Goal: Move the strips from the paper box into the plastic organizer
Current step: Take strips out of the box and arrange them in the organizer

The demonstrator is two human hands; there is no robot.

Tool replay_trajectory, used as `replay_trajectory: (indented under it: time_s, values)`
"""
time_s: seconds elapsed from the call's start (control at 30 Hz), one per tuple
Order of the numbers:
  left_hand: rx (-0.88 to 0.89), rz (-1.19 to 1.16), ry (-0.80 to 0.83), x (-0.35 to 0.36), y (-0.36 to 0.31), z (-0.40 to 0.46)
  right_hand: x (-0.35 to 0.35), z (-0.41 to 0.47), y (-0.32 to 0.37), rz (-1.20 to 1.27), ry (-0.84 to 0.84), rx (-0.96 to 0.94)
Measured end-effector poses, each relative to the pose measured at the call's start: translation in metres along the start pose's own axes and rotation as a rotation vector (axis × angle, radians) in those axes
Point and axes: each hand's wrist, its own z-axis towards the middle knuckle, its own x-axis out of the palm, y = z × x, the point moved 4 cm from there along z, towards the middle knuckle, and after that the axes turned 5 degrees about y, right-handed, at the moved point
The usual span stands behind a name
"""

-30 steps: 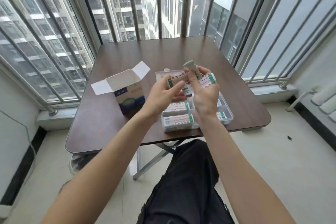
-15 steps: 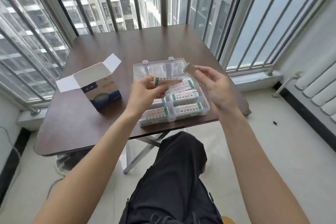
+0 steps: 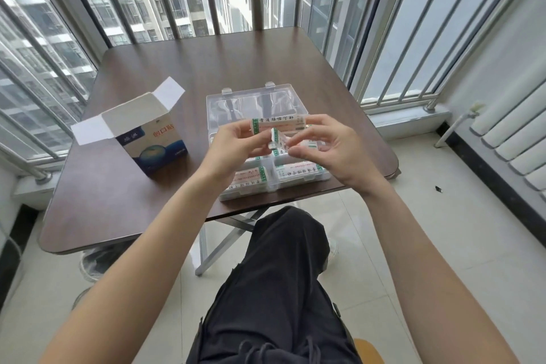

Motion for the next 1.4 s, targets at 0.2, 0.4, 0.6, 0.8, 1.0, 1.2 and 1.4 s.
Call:
replay_trajectory:
  time_s: [0.2, 0.4, 0.6, 0.8, 1.0, 1.2, 1.4]
  values:
    - [-0.024, 0.034, 0.008, 0.002, -0.002, -0.001, -0.010, 0.000, -0.007, 0.229, -0.027, 0.059]
    - [0.042, 0.408, -0.071, -0.017, -0.005, 0.000, -0.016, -0.002, -0.022, -0.011, 0.060, 0.186]
    - [0.082, 0.536, -0.048, -0.016, -0.010, -0.005, -0.001, 0.003, -0.010, -0.433, 0.136, 0.099]
    - [0.069, 0.706, -0.019, -0.008, -0.009, -0.001, 0.005, 0.002, -0.006, -0.777, 0.137, 0.063]
    - [0.021, 0.652, 0.002, -0.008, -0.012, 0.000, -0.010, -0.005, -0.011, -0.504, -0.001, 0.067]
    - [0.047, 0.839, 0.113, 0.026, -0.003, 0.006, -0.025, -0.009, -0.022, -0.392, -0.097, 0.193]
    - [0.139, 1.035, 0.094, 0.034, -0.001, 0.008, -0.024, -0.007, -0.029, -0.545, -0.113, 0.198]
